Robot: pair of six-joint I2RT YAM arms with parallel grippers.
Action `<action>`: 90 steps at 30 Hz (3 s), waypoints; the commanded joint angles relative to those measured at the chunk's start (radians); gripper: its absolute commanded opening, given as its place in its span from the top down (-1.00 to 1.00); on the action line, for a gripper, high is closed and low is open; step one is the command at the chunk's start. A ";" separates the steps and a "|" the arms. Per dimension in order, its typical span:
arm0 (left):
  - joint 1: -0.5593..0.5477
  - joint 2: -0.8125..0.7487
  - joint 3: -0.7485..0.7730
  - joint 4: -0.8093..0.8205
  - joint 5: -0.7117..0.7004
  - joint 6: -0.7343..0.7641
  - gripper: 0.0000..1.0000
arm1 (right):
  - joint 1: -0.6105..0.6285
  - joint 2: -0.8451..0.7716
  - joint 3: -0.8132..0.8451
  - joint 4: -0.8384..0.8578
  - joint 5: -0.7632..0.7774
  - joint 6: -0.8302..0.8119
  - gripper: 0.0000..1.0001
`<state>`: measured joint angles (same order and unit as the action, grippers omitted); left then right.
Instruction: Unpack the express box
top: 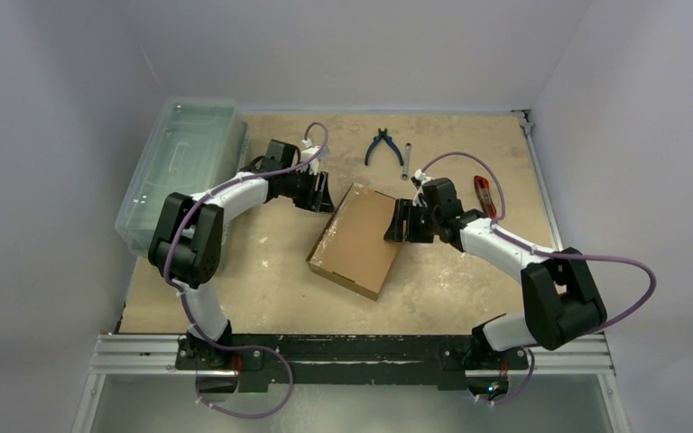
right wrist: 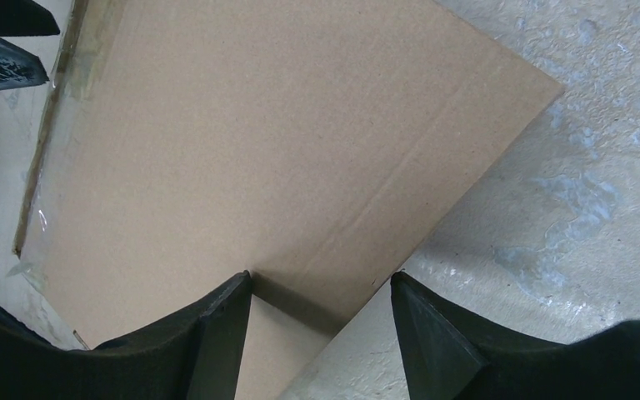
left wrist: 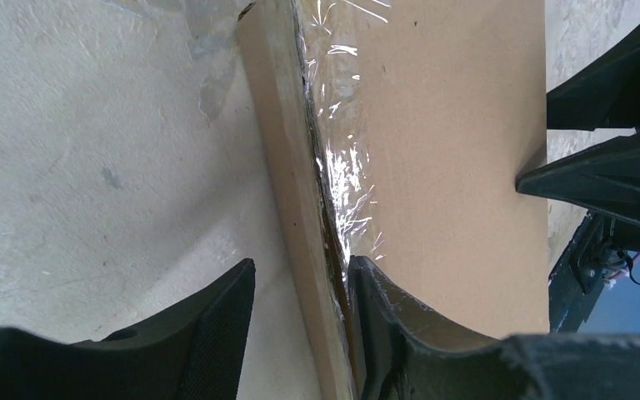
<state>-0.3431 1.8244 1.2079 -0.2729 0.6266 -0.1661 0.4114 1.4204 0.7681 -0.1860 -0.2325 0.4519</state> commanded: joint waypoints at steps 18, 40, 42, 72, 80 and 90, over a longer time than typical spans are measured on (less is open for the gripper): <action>0.004 0.062 0.037 -0.010 0.012 -0.006 0.28 | 0.003 -0.018 0.024 0.005 -0.007 -0.028 -0.26; -0.024 0.101 0.059 -0.084 -0.159 -0.010 0.54 | 0.004 -0.034 -0.001 0.004 0.032 -0.028 -0.22; -0.025 0.115 0.079 -0.119 -0.185 0.003 0.62 | 0.003 -0.033 -0.002 0.003 0.034 -0.028 -0.22; 0.016 -0.149 0.150 -0.214 -0.120 -0.032 1.00 | 0.003 -0.110 0.051 -0.071 0.064 -0.044 -0.53; 0.015 -0.235 0.282 -0.360 -0.131 -0.033 1.00 | 0.014 -0.192 0.099 -0.084 0.004 0.004 -0.93; 0.014 -0.238 0.497 -0.514 -0.165 -0.027 1.00 | 0.075 -0.152 0.118 0.172 -0.233 0.273 -0.98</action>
<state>-0.3340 1.6123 1.5845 -0.7231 0.4801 -0.1951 0.4782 1.2625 0.8528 -0.1699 -0.3401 0.5869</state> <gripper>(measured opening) 0.009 0.987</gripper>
